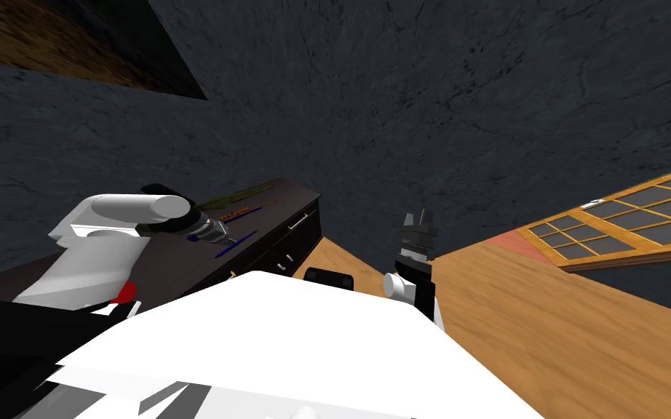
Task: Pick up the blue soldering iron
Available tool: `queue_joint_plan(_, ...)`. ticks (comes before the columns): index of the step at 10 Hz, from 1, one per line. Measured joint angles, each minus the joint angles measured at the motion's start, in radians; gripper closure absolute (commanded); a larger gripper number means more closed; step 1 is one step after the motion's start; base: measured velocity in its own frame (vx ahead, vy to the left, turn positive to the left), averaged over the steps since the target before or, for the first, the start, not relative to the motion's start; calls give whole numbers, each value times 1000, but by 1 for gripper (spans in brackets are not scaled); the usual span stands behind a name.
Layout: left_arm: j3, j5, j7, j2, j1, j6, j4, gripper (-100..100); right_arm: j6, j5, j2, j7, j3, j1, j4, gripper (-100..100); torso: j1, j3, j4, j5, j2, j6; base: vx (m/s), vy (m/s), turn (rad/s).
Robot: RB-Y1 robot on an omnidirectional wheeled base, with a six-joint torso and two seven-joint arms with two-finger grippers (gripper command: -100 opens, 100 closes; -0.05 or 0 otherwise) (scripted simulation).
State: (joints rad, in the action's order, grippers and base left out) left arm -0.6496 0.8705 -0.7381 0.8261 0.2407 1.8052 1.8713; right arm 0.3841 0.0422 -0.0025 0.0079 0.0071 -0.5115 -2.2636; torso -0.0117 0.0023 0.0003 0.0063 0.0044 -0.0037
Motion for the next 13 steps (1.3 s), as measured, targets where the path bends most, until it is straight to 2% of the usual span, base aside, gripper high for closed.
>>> queue_joint_plan(2, 1, 14, 4, -50, 29, 3, -12, -100, 0, 0, 0, 0, 0, 0, 0, 0, -1, -2, -1, 1, -4, 0, -11, 129, 209)
queue_joint_plan(3, -8, 29, 10, -67, 43, 9, -25, -100, 0, 0, 0, 0, 0, 0, 0, 0, -2, -3, -1, 0, -5, 0, 3, 56, 43)
queue_joint_plan(4, -9, 31, 11, -69, 45, 11, -27, 0, 0, 0, 0, 0, 0, 0, 0, 0, 3, -3, -1, 0, -5, 1, -1, 11, -11)
queue_joint_plan(5, -9, 31, 11, -68, 45, 11, -26, -100, 0, 0, 0, 0, 0, 0, 0, 0, 6, -3, -1, -1, -6, 1, -6, -15, -22)
queue_joint_plan(8, 14, -1, 37, -82, 42, -38, -69, -100, 0, 0, 0, 0, 0, 0, 0, 0, 10, -3, -1, -2, -6, 1, -4, -26, -14)
queue_joint_plan(9, 14, -2, 40, -83, 41, -42, -72, 100, 0, 0, 0, 0, 0, 0, 0, 0, 9, -3, -1, -2, -6, 1, 0, 0, 0)
queue_joint_plan(13, 14, -1, 39, -83, 41, -42, -72, 100, 0, 0, 0, 0, 0, 0, 0, 0, 8, -3, -1, -2, -6, 1, 0, 0, 0)
